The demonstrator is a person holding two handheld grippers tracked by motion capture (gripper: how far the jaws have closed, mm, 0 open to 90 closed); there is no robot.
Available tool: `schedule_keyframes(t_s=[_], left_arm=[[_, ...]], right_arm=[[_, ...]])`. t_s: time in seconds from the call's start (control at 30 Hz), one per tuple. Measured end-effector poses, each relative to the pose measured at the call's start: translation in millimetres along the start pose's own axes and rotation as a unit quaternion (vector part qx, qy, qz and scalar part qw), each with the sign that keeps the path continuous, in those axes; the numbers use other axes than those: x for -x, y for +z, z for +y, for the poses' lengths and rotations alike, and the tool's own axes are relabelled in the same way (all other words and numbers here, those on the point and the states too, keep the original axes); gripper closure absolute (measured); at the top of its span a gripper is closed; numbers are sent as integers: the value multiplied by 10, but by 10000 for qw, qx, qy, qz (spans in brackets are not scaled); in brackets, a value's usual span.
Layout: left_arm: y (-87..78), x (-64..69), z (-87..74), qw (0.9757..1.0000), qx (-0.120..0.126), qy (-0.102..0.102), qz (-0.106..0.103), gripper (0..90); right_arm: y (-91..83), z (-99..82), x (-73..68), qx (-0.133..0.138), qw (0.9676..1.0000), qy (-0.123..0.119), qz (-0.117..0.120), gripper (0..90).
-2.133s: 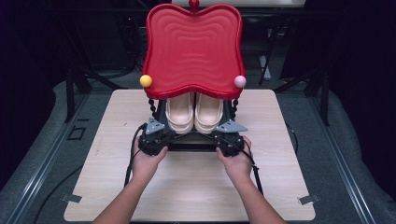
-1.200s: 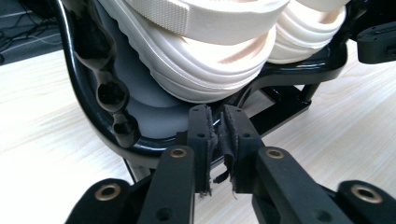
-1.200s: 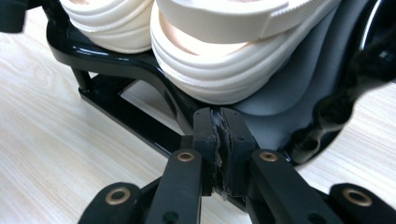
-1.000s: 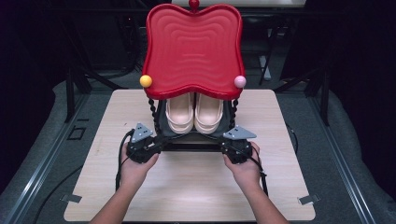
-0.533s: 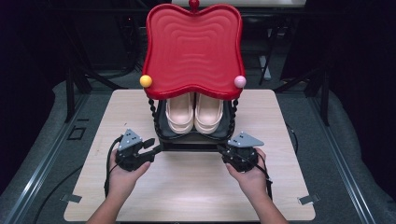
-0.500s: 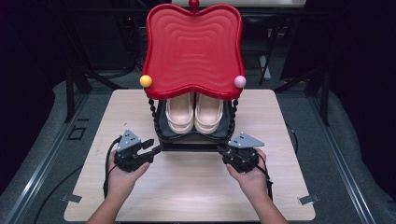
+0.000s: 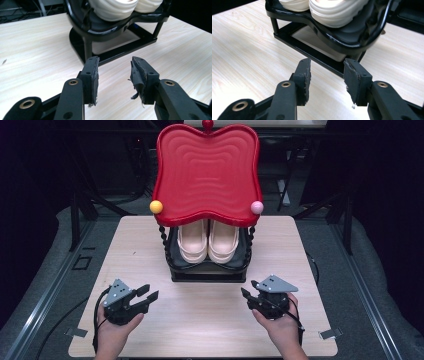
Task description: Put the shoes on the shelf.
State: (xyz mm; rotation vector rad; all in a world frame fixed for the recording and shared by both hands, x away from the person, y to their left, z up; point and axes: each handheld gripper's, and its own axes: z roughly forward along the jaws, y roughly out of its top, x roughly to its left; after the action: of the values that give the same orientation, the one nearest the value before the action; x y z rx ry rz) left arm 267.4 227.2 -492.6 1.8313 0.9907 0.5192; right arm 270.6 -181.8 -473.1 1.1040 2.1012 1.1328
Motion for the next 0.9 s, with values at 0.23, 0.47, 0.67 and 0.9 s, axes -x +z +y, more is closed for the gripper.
schedule_keyframes(t_s=[0.23,0.47,0.67,0.9], left_arm=[[-69,26,-207,9999,-166,0,-32,593],[-67,9,-368,9995,-314,-16,15,594],[-28,-6,-469,9992,-375,-1,99,593],[-15,-34,-539,9991,-369,57,190,570]], right_arm=[[-71,-229,17,-95,9997,199,77,550],[-102,-358,10,-150,9999,53,-66,519],[-29,-526,50,-146,9996,235,51,511],[103,-692,22,-454,9985,283,66,462]])
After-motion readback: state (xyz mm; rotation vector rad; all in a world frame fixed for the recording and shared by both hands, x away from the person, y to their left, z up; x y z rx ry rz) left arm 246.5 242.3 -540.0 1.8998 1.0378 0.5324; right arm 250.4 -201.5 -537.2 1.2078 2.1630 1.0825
